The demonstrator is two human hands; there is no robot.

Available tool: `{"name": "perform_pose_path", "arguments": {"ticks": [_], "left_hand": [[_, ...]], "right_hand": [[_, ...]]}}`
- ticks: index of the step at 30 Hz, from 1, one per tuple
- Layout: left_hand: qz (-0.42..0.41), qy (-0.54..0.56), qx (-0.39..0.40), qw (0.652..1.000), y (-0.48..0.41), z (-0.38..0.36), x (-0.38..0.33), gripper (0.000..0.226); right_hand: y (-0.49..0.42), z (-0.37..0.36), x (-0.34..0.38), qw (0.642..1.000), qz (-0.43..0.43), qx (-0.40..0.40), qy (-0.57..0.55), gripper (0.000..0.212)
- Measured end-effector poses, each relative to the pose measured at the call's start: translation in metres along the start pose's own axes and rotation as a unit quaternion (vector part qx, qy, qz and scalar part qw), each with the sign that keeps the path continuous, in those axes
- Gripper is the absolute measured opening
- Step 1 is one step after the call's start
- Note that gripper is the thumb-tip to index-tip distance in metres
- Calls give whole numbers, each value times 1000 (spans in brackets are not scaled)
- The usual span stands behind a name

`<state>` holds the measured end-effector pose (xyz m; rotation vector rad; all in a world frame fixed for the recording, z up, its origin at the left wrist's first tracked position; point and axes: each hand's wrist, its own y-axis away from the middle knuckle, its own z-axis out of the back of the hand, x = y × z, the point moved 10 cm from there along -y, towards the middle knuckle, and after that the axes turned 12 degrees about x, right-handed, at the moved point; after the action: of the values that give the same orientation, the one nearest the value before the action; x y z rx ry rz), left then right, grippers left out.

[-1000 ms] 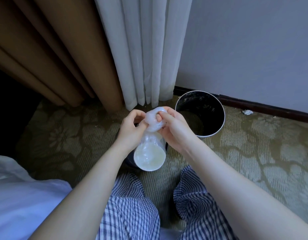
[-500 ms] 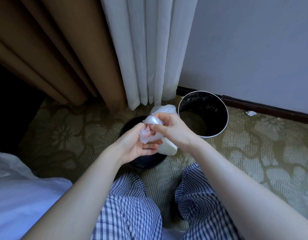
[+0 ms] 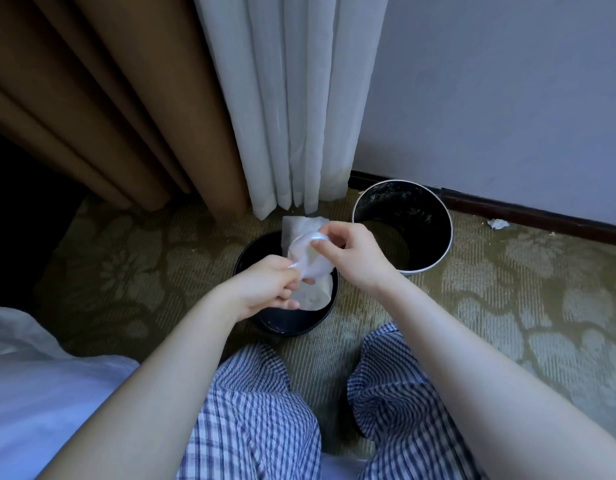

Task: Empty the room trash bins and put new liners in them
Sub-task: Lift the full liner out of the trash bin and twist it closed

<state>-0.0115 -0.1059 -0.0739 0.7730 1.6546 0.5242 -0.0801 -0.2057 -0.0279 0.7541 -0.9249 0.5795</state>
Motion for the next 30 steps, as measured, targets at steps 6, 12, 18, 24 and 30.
{"name": "perform_pose_path", "arguments": {"ticks": [6,12,18,24,30], "left_hand": [[2,-23,-13,1000,-3,-1,-3,33],[-36,59,-61,996,-3,5,-8,43],[-105,45,-61,992,-1,3,-22,32],[-170,61,-82,980,12,16,-34,36],[-198,126,-133,963,44,28,-36,37]], "right_hand": [[1,-2,29,980,110,-16,167,11],[-4,-25,35,979,120,55,154,15],[-5,-19,22,980,86,72,166,14],[1,-10,24,978,69,87,175,16],[20,5,49,968,87,64,226,18]]}}
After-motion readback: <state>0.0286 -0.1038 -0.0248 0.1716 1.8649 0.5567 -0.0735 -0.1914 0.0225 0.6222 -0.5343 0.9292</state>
